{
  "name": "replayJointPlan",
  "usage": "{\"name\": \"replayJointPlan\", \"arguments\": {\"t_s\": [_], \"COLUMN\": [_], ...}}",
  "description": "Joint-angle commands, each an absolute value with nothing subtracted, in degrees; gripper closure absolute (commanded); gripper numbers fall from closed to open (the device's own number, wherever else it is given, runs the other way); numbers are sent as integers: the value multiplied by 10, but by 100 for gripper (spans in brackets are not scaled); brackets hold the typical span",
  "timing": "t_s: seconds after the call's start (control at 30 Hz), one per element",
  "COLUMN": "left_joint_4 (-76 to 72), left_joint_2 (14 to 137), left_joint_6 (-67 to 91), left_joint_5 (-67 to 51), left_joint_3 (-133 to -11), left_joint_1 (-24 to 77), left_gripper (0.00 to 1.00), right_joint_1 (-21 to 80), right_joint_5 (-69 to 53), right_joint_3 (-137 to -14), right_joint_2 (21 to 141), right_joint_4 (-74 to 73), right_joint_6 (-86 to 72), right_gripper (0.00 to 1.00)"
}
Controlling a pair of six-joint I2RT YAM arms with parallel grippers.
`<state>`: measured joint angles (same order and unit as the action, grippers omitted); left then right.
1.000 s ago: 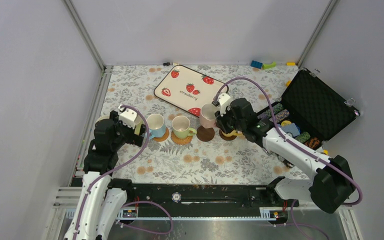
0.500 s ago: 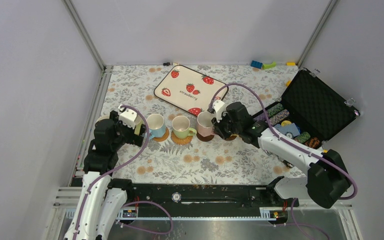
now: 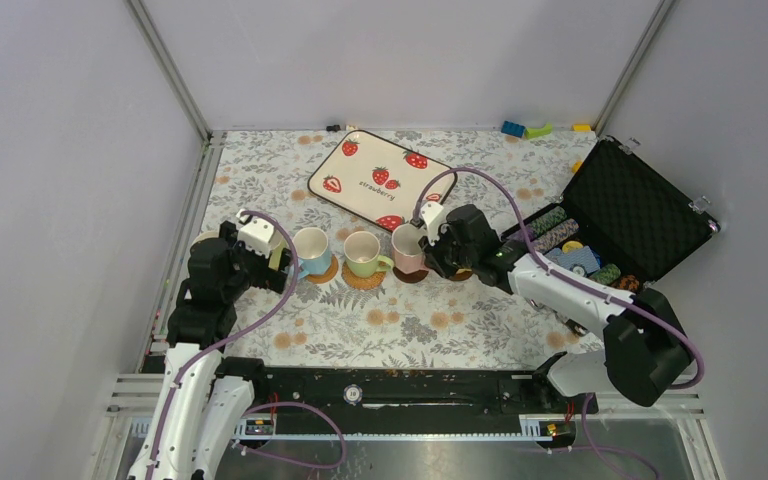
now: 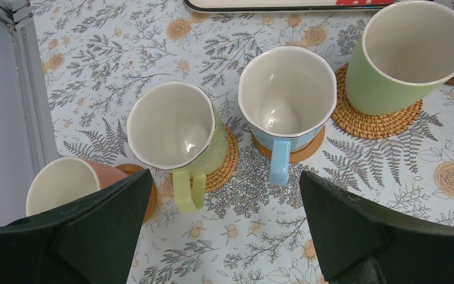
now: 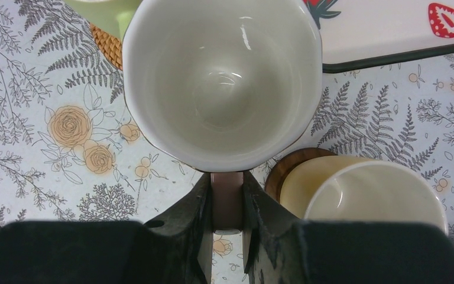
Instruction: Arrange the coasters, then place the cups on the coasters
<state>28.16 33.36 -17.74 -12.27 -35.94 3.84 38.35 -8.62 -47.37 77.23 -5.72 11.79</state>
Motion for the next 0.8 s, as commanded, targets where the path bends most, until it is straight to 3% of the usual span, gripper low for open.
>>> {"name": "replayJointPlan", "arguments": {"t_s": [0.0, 0.77], "left_joint_4": [256, 256], "left_joint_2": [329, 332], "left_joint_6": [-177, -177], "left_joint_5": [-131, -130], "left_joint_3": [-355, -355], "left_joint_1": [36, 36], "left_gripper": [1, 1], "right_joint_1": [392, 394], "right_joint_5": [-84, -68], "right_joint_3": [-487, -491], "right_joint_2": [775, 808], "right_joint_4": [17, -16], "right_joint_6": [125, 150], "right_gripper": [100, 100]}}
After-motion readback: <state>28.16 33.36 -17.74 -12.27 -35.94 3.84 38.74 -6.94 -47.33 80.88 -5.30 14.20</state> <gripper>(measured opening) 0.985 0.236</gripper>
